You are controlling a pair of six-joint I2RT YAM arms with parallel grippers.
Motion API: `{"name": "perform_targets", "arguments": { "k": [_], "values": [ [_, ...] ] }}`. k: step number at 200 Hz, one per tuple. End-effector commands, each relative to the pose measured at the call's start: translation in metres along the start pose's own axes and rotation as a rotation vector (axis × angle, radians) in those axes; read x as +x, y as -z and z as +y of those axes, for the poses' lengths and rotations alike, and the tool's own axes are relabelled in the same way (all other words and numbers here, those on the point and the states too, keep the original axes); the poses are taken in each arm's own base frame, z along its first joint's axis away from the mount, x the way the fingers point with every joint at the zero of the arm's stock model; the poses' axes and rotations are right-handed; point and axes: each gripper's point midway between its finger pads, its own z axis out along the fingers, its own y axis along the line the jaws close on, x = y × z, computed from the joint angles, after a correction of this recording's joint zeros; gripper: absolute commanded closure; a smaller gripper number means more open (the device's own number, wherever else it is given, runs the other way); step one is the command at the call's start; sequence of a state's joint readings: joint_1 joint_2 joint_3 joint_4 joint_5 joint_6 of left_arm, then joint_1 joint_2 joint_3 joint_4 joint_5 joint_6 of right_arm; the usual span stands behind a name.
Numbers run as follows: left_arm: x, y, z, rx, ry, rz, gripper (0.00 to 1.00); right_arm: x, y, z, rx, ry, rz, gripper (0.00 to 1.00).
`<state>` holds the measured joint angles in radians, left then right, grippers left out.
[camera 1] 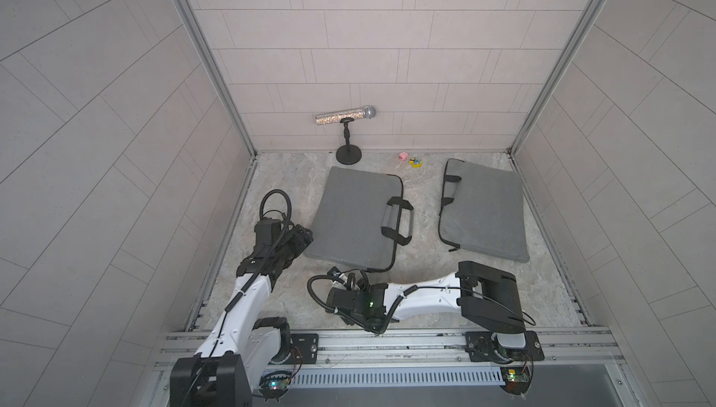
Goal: Put the mouse into the laptop bag
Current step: Pick up the mouse from the center of the board, then open the zippered laptop bag at the center of the board.
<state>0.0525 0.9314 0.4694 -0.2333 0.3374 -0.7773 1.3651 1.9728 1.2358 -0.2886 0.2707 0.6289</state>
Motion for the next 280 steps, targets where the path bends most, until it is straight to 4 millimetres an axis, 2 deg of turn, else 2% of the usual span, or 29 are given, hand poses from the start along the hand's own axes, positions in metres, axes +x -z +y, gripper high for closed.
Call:
{"name": "perform_targets", "arguments": {
  "k": [1, 23, 45, 88, 108, 124, 146, 177, 182, 203, 226, 246, 280],
  "values": [
    [0.001, 0.004, -0.001, 0.006, 0.002, 0.004, 0.16, 0.017, -0.015, 0.000, 0.001, 0.012, 0.062, 0.26],
    [0.001, 0.006, -0.006, 0.025, 0.002, 0.007, 0.16, 0.019, -0.021, -0.001, -0.012, -0.005, 0.080, 0.27],
    [0.002, 0.011, -0.009, 0.039, -0.002, 0.011, 0.16, 0.017, -0.016, -0.003, -0.038, -0.035, 0.063, 0.33],
    [0.002, 0.019, -0.016, 0.091, -0.006, -0.017, 0.13, 0.006, 0.016, -0.015, -0.089, -0.093, -0.028, 0.36],
    [0.004, 0.020, -0.024, 0.131, -0.005, -0.006, 0.12, 0.005, 0.034, -0.030, -0.074, -0.116, -0.065, 0.37],
    [0.008, 0.021, -0.031, 0.162, -0.009, 0.015, 0.12, 0.007, 0.046, -0.049, -0.054, -0.152, -0.095, 0.37],
    [0.013, 0.023, -0.043, 0.186, -0.041, 0.030, 0.12, 0.016, 0.062, -0.087, -0.004, -0.224, -0.134, 0.37],
    [0.029, 0.022, -0.071, 0.190, -0.160, 0.034, 0.11, 0.039, 0.077, -0.157, 0.089, -0.378, -0.180, 0.38],
    [0.033, 0.021, -0.076, 0.188, -0.183, 0.040, 0.11, 0.053, 0.076, -0.171, 0.118, -0.403, -0.174, 0.38],
    [0.050, 0.018, -0.101, 0.193, -0.280, 0.067, 0.11, 0.076, 0.083, -0.221, 0.171, -0.540, -0.201, 0.38],
    [0.067, 0.010, -0.122, 0.178, -0.383, 0.088, 0.12, 0.105, 0.091, -0.261, 0.217, -0.662, -0.205, 0.39],
    [0.081, -0.001, -0.137, 0.155, -0.461, 0.103, 0.12, 0.118, 0.092, -0.277, 0.217, -0.724, -0.194, 0.40],
    [0.108, -0.027, -0.164, 0.117, -0.598, 0.161, 0.15, 0.127, 0.085, -0.286, 0.236, -0.740, -0.149, 0.41]
  ]
}}
